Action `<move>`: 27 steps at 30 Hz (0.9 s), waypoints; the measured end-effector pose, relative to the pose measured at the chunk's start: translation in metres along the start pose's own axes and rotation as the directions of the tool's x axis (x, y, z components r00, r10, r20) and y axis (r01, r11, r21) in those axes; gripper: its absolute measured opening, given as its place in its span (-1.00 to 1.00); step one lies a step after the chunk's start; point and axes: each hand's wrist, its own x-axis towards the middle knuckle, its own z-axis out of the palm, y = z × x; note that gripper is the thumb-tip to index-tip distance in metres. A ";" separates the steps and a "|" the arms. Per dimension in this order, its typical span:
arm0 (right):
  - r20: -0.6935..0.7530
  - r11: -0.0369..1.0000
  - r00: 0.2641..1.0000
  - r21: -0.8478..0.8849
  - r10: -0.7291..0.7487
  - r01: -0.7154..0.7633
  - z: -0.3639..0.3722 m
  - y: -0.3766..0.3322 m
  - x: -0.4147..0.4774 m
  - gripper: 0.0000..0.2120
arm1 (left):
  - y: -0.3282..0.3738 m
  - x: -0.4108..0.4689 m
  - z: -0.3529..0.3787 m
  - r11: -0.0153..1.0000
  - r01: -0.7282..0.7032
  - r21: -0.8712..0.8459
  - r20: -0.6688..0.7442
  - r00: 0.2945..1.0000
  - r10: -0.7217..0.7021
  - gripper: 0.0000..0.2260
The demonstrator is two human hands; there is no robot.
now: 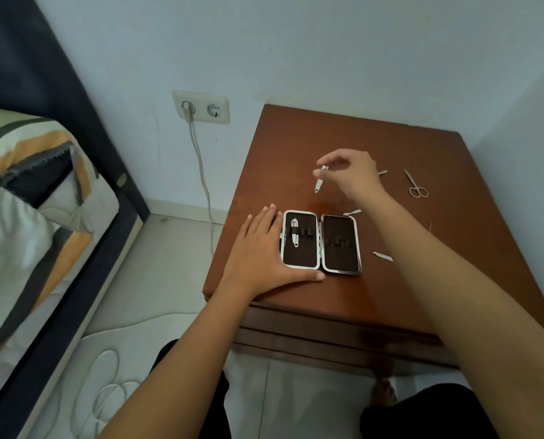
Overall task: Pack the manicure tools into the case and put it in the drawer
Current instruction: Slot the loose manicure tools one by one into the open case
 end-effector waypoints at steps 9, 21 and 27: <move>0.134 0.988 0.991 -0.152 -0.017 0.038 0.015 0.008 -0.051 -0.85 | 0.002 -0.002 0.000 1.000 0.018 -0.012 -0.012 1.000 -0.018 0.11; 0.137 0.948 0.966 -0.206 -0.218 0.243 -0.004 0.019 -0.073 -0.85 | 0.002 -0.001 0.000 1.000 0.015 0.000 -0.017 1.000 -0.015 0.09; -0.315 0.971 0.949 -0.218 0.028 -0.101 -0.075 0.072 -0.041 -0.82 | 0.001 -0.001 -0.001 1.000 0.011 0.010 -0.026 1.000 -0.011 0.10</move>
